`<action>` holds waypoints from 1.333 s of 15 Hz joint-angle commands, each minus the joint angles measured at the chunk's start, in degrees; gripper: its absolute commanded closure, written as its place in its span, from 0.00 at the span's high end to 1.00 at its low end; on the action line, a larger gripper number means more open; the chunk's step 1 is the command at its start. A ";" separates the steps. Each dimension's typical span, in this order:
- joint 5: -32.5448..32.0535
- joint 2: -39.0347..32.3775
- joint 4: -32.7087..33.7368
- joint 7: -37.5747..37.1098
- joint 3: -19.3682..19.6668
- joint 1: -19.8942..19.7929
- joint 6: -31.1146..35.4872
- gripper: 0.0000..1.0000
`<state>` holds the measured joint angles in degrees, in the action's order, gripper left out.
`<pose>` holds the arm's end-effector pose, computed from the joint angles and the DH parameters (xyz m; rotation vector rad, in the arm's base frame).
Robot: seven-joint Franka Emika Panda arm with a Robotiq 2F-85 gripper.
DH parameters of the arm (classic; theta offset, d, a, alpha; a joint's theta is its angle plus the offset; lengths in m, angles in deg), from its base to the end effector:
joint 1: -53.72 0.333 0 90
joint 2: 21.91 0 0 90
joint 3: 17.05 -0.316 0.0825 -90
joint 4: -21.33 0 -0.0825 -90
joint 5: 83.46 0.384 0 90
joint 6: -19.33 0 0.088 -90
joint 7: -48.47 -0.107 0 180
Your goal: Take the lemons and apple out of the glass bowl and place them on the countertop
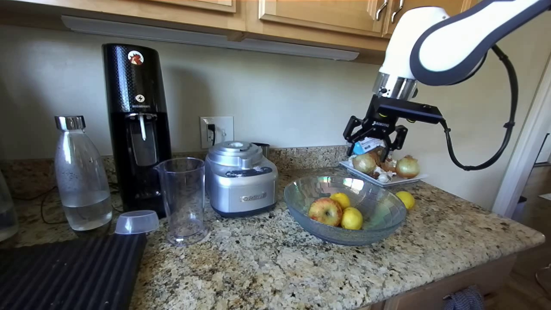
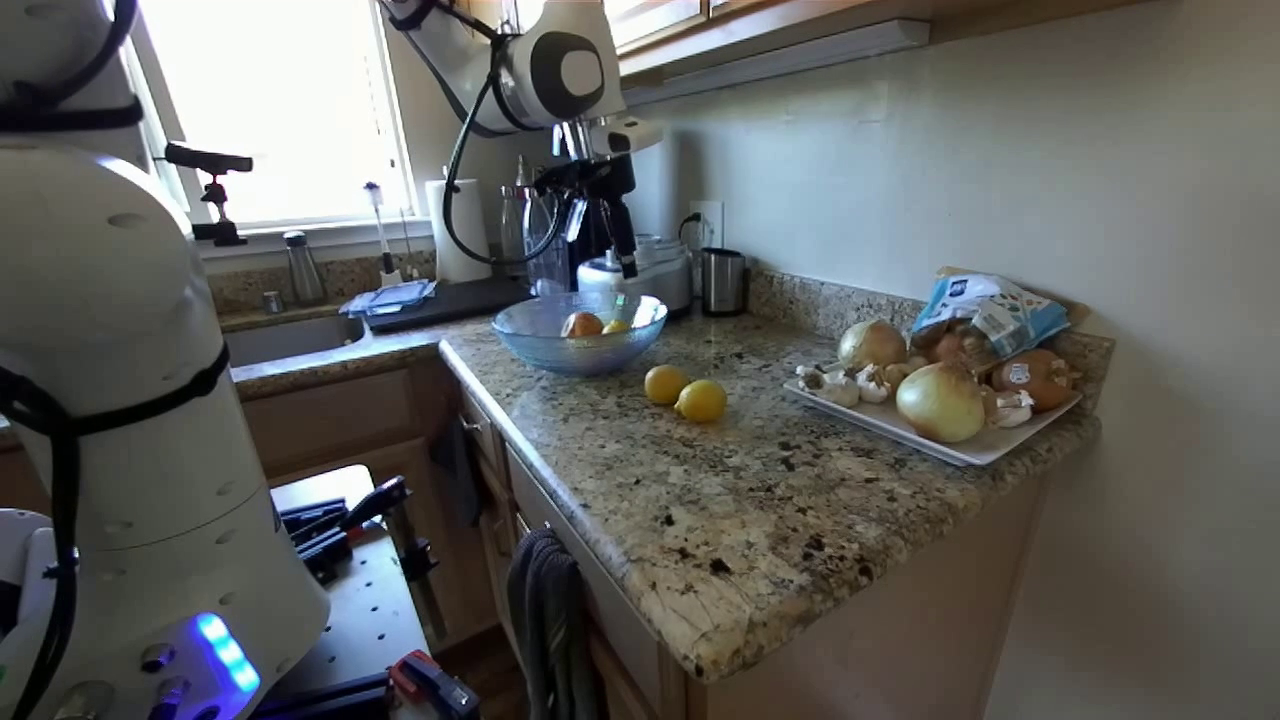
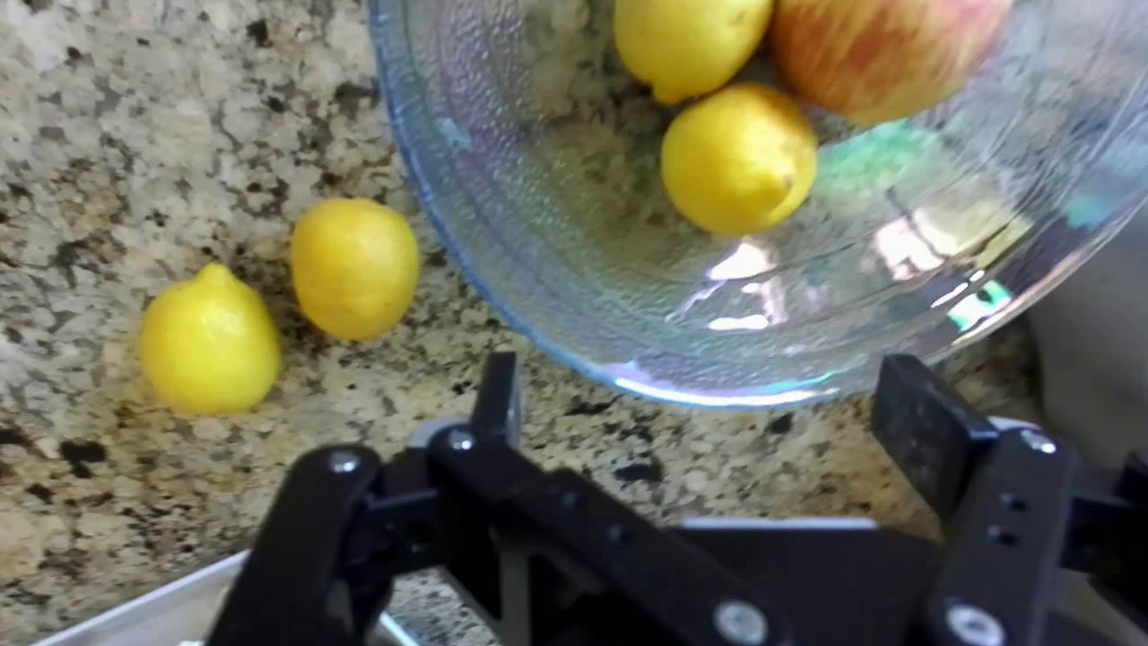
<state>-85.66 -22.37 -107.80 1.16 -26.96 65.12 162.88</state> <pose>0.5074 0.1982 0.3846 -2.9396 0.6356 -0.3257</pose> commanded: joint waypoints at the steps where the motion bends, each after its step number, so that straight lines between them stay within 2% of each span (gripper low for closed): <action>1: 6.06 -2.75 5.14 12.44 -1.88 0.98 -5.51 1.00; 2: 7.14 -3.68 6.42 15.53 -2.36 1.21 -6.93 1.00; 5: 6.83 -6.90 9.87 17.22 -3.00 2.05 -9.37 1.00; 9: 6.62 -11.52 13.03 11.35 -3.02 4.31 -7.79 1.00; 12: 6.96 -15.10 16.07 10.58 -3.13 6.30 -9.29 1.00; 16: 3.64 -18.22 18.03 6.59 -1.58 9.35 -8.75 1.00; 20: -0.40 -18.32 18.01 0.72 0.95 10.95 -8.26 1.00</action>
<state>-82.97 -41.23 -90.17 7.60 -28.71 74.14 155.63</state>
